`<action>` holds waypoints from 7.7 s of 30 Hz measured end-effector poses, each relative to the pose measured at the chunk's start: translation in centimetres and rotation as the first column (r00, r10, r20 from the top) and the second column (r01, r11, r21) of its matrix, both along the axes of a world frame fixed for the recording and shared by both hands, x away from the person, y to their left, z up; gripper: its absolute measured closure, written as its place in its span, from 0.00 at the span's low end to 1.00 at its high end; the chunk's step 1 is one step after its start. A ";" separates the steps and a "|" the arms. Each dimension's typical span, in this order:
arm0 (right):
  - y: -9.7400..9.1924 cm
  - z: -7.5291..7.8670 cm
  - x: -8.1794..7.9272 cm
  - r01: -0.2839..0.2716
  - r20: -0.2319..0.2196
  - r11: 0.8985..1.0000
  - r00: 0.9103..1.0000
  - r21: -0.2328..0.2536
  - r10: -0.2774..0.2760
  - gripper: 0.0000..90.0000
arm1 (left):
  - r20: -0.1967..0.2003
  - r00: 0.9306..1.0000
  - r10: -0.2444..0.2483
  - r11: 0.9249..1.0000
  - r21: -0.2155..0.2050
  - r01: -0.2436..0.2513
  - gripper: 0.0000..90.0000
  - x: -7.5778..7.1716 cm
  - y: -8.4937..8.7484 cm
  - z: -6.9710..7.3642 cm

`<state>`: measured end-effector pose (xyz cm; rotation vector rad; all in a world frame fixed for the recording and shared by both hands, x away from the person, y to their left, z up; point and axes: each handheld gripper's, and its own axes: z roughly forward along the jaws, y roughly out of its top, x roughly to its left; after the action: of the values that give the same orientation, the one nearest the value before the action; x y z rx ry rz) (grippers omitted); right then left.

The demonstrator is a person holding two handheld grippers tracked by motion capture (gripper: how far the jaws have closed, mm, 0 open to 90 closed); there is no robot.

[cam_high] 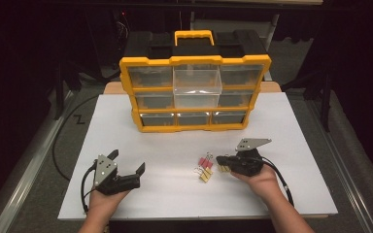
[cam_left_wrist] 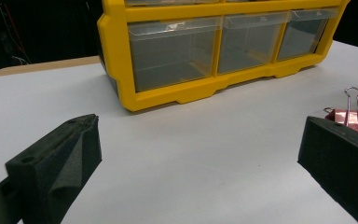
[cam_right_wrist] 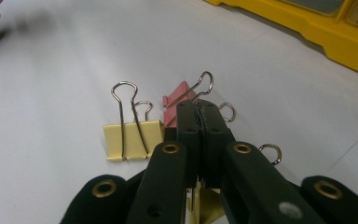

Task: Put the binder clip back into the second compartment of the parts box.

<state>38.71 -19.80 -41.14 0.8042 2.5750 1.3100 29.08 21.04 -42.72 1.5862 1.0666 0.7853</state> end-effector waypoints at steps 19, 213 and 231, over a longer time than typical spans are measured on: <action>-0.8 0.4 0.0 -0.018 0.017 0.999 1.000 -0.051 0.018 1.00 | 0.005 1.000 -0.005 1.000 0.003 0.005 0.00 -0.1 -0.1 0.0; 7.6 32.6 7.0 -0.240 -0.151 0.831 0.970 -0.502 0.189 1.00 | 0.038 0.997 -0.061 0.997 0.040 0.059 0.00 -0.3 -0.4 -0.1; 10.7 33.6 8.4 -0.243 -0.119 0.821 0.970 -0.517 0.213 1.00 | 0.042 0.997 -0.057 0.998 0.031 0.056 0.00 -0.3 -0.2 0.0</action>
<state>47.08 -9.14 -7.51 0.4383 2.9277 0.5483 28.74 20.83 -42.75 1.6109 0.9794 0.7964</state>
